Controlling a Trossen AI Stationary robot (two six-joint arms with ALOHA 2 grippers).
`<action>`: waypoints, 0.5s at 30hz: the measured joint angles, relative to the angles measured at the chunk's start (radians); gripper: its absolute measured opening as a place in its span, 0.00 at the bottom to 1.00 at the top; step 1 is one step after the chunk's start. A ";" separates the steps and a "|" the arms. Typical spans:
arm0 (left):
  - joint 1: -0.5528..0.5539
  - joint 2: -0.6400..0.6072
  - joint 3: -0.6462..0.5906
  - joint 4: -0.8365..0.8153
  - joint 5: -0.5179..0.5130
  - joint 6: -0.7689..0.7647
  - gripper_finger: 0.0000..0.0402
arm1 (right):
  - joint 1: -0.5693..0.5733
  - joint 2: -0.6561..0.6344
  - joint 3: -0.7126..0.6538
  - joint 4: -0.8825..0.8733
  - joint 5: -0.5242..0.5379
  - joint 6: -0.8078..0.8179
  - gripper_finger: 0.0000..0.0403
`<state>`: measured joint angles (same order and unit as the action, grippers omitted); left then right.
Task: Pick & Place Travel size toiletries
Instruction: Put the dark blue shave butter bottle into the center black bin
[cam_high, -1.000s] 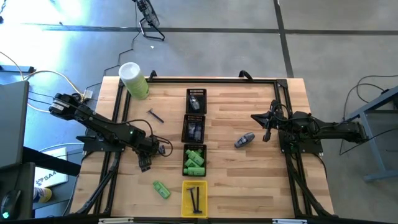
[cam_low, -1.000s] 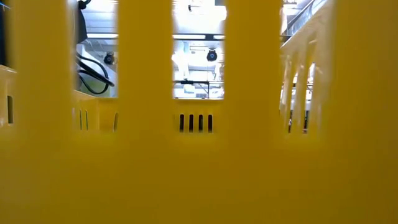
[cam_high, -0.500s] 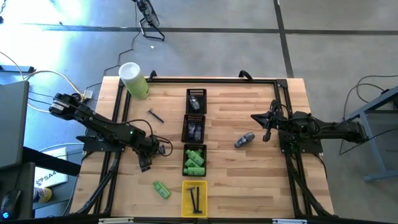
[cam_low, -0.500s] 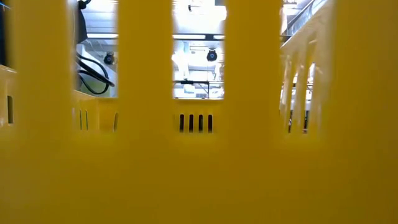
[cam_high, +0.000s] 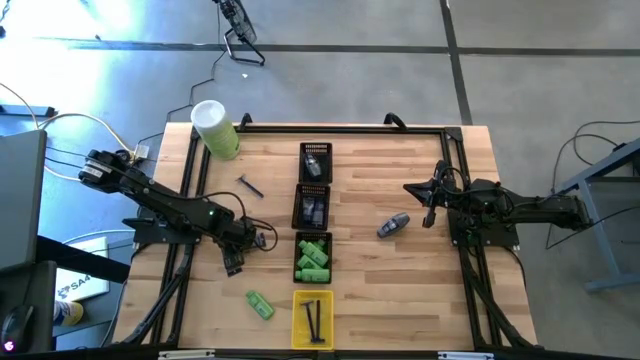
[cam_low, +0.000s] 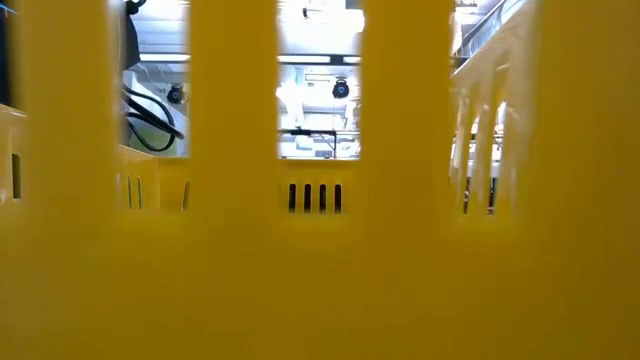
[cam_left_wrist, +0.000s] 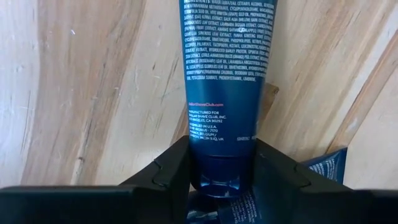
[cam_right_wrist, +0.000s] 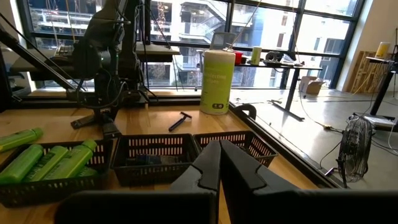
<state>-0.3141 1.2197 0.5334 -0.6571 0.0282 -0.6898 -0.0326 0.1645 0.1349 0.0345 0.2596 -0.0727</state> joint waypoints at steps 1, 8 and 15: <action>0.000 0.000 0.005 0.001 -0.008 0.000 0.33 | 0.000 0.000 0.000 0.000 0.000 0.000 0.00; 0.000 -0.031 0.067 0.011 -0.124 0.032 0.33 | 0.000 0.000 0.000 0.000 0.000 0.000 0.01; 0.000 -0.065 0.132 0.016 -0.272 0.018 0.33 | 0.000 0.000 0.000 0.000 0.000 0.000 0.01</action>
<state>-0.3138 1.1547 0.6656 -0.6407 -0.2439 -0.6717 -0.0326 0.1643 0.1349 0.0341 0.2596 -0.0723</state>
